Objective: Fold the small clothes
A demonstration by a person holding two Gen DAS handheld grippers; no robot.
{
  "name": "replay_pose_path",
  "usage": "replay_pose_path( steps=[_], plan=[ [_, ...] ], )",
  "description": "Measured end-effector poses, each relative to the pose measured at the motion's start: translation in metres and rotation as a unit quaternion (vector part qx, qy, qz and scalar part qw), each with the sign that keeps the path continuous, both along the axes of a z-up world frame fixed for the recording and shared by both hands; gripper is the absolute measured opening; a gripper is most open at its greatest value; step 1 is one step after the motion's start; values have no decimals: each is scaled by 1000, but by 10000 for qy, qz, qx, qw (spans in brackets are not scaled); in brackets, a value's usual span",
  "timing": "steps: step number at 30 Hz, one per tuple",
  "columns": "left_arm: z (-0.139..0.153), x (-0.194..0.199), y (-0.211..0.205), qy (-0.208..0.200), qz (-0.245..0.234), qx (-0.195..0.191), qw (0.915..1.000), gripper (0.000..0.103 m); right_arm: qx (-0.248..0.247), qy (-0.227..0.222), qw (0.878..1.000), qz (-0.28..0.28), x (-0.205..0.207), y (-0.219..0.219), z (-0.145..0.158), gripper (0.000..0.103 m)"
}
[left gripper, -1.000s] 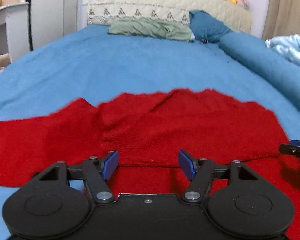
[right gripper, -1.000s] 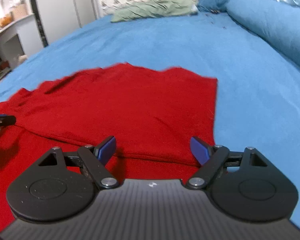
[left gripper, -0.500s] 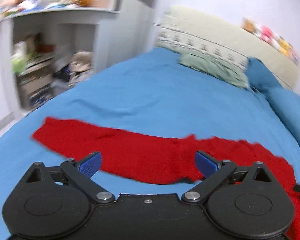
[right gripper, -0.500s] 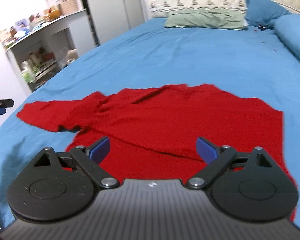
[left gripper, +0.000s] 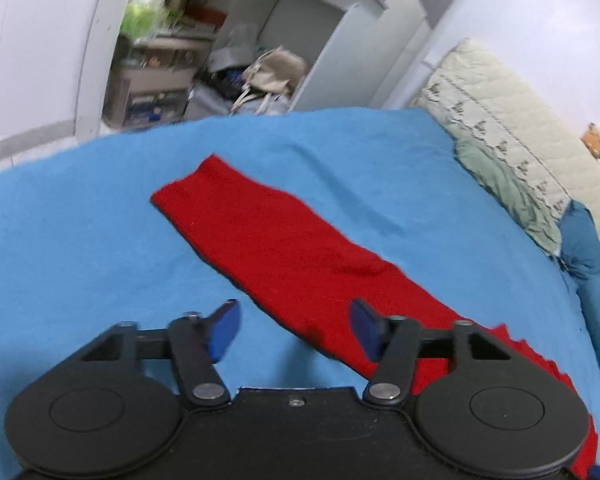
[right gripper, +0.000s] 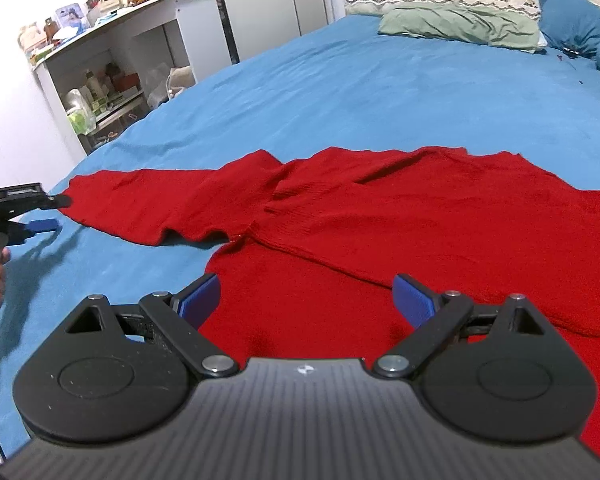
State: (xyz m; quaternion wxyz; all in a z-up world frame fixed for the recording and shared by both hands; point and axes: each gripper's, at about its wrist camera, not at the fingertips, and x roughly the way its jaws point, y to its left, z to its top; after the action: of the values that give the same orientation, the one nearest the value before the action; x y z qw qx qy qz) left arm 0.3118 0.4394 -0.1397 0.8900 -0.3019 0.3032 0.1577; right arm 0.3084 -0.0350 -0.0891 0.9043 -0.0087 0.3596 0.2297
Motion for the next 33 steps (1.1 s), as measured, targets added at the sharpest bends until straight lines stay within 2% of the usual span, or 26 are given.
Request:
replay_pose_path(
  steps=[2, 4, 5, 7, 8, 12, 15, 18, 21, 24, 27, 30, 33],
  plan=[
    [-9, 7, 4, 48, 98, -54, 9999, 46, -16, -30, 10000, 19, 5, 6, -3, 103],
    [-14, 12, 10, -45, 172, -70, 9998, 45, -18, -43, 10000, 19, 9, 9, -5, 103],
    [-15, 15, 12, -58, 211, -46, 9997, 40, -12, -42, 10000, 14, 11, 10, -6, 103],
    [-15, 24, 17, 32, 291, 107, 9995, 22, 3, -37, 10000, 1, 15, 11, -9, 103],
    [-14, 28, 18, 97, 323, 192, 9992, 8, 5, -33, 10000, -9, 17, 11, -11, 103],
    [-10, 32, 17, 108, 372, 304, 9988, 4, 15, -16, 10000, -56, 22, 9, -14, 103],
    [5, 35, 1, 42, 263, 682, 9973, 4, 70, -45, 9999, -127, 22, 4, -13, 103],
    [34, 43, -22, -214, -35, 1134, 9933, 4, 160, -55, 9995, -280, 22, -7, -7, 103],
    [74, 53, -65, -591, -522, 1544, 9848, 4, 235, -55, 9987, -438, 19, -22, 1, 103],
    [109, 66, -119, -936, -1125, 1742, 9738, 4, 222, -182, 9977, -618, 14, -42, 15, 103],
    [134, 80, -191, -1233, -1930, 1933, 9540, 4, 251, -278, 9960, -812, 9, -66, 30, 103],
    [137, 93, -272, -1332, -2665, 2001, 9334, 4, 173, -393, 9935, -1054, 2, -94, 42, 103],
    [108, 107, -340, -1084, -3170, 1819, 9245, 4, 18, -431, 9906, -1295, -5, -126, 46, 103]
  ],
)
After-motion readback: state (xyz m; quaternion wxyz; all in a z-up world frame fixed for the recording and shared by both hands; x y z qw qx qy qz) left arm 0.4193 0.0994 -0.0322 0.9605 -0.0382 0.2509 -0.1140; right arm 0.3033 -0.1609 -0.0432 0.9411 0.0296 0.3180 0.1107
